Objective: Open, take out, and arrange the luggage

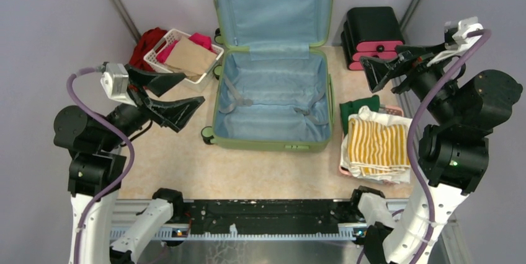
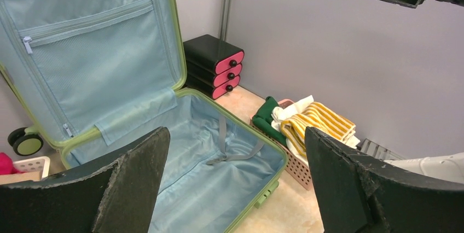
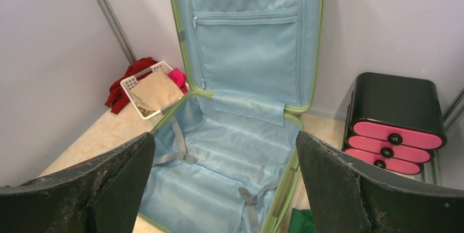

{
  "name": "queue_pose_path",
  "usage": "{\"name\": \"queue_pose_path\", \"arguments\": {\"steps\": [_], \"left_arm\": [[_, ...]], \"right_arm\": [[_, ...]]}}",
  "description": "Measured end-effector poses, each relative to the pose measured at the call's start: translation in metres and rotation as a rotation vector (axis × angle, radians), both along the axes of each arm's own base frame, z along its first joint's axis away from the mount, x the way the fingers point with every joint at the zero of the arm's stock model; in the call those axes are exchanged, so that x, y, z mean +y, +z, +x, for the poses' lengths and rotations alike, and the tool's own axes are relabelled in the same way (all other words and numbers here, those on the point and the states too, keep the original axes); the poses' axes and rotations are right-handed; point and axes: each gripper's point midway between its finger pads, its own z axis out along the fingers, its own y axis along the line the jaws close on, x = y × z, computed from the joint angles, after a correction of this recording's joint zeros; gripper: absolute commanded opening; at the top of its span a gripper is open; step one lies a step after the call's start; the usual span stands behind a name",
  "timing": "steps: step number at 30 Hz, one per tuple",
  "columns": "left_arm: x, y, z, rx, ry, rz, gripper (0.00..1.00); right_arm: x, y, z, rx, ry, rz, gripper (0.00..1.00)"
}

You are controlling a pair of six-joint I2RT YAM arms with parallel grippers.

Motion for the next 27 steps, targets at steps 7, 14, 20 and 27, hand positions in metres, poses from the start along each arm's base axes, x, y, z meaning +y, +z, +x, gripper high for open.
{"name": "queue_pose_path", "arguments": {"steps": [7, 14, 20, 27], "left_arm": [[0.004, -0.001, -0.002, -0.001, 0.025, 0.004, 0.99], [0.008, -0.003, -0.008, -0.015, 0.041, 0.009, 0.99], [0.008, -0.008, -0.004, -0.006, 0.053, 0.017, 0.99], [0.008, -0.021, 0.004, 0.023, 0.060, 0.027, 0.99]], "right_arm": [[0.001, 0.006, -0.005, -0.019, -0.004, 0.012, 0.99], [0.001, 0.008, -0.006, -0.037, -0.002, 0.004, 0.99], [-0.001, 0.005, -0.002, -0.034, -0.003, 0.007, 0.99], [-0.003, -0.004, 0.003, -0.011, -0.002, 0.014, 0.99]]}}
